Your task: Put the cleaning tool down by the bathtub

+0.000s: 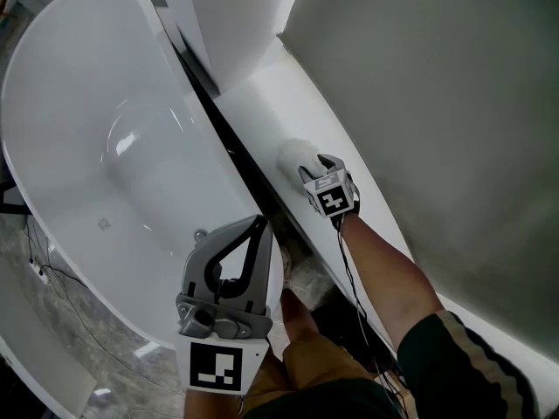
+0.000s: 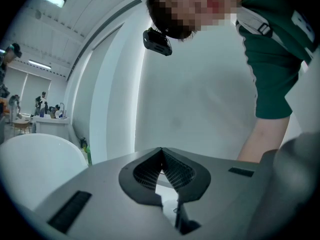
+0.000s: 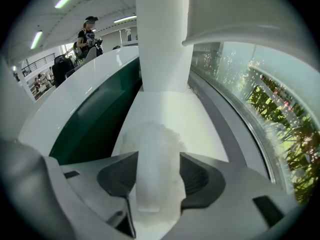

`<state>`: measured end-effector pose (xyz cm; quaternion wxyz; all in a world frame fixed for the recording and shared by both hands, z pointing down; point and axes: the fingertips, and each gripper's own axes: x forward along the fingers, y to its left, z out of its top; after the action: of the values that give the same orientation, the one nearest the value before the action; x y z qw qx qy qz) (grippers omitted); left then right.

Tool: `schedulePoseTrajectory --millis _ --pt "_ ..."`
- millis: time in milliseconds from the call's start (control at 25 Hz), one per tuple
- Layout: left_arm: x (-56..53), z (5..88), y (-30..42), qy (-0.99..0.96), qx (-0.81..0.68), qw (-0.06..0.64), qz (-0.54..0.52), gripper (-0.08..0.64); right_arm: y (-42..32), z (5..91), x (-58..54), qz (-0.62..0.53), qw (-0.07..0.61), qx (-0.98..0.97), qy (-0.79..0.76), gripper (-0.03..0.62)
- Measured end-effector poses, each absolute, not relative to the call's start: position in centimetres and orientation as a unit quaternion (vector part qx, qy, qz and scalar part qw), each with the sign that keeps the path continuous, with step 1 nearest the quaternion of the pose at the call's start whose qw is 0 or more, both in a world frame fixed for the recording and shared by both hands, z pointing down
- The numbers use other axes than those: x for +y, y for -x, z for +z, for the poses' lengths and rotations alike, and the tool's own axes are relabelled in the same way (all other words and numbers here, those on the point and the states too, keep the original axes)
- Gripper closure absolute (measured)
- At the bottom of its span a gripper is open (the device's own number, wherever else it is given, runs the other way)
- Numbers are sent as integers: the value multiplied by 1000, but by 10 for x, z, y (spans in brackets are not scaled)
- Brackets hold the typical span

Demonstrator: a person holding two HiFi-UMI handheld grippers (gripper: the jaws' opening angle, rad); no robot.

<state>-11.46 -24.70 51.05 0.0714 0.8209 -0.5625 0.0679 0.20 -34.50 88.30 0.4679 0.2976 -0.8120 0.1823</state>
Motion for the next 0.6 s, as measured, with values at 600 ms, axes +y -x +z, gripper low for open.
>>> schedulePoseTrajectory --millis 600 --pt "-239 499 99 -837 -538 63 71 554 12 848 -327 177 428 -842 -278 328"
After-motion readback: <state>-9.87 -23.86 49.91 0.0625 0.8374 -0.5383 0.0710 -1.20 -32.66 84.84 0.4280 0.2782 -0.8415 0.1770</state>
